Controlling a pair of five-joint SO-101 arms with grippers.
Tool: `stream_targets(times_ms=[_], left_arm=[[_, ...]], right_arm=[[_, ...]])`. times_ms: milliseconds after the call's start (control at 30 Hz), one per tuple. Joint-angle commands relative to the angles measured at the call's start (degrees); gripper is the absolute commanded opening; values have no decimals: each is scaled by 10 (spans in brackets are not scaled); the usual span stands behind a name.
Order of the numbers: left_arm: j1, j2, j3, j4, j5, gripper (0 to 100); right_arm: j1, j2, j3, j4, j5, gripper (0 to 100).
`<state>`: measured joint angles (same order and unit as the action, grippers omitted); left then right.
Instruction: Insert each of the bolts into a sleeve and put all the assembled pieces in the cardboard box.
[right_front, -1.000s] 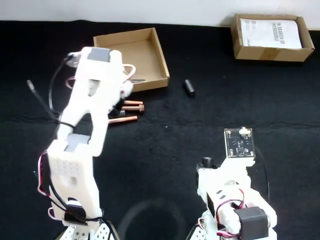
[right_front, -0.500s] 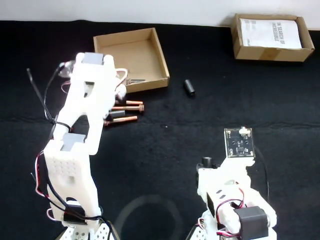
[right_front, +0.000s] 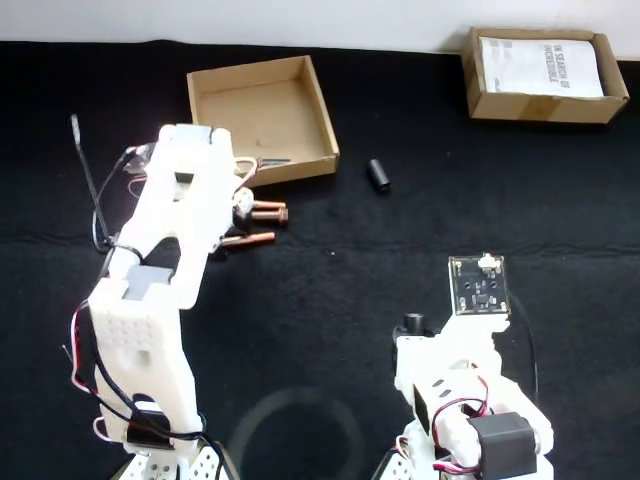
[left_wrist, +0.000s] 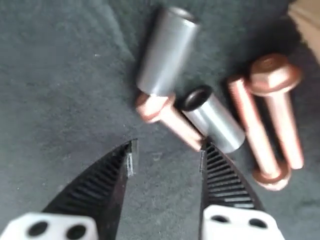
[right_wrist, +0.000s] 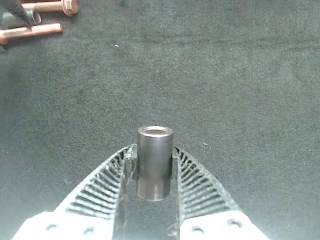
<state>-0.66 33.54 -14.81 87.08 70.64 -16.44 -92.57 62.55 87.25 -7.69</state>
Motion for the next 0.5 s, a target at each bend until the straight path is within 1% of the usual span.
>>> stream_targets(times_ms=[0,167,300,367,433,467], left_arm=[[3,36,-4,-33,1,204],[1,82,-65,-20,1,204],[2,111,-87,-16,1,192],[2,117,-98,2,1,133],[3,119,-100,15,1,34],[4,119,-99,18,1,0]], right_arm=[[3,2,-2,-10,0,7],[3,2,-2,-10,0,7],[3,2,-2,-18,0,7],[3,2,-2,-19,0,7],[3,2,-2,-19,0,7],[3,2,-2,-19,0,7]])
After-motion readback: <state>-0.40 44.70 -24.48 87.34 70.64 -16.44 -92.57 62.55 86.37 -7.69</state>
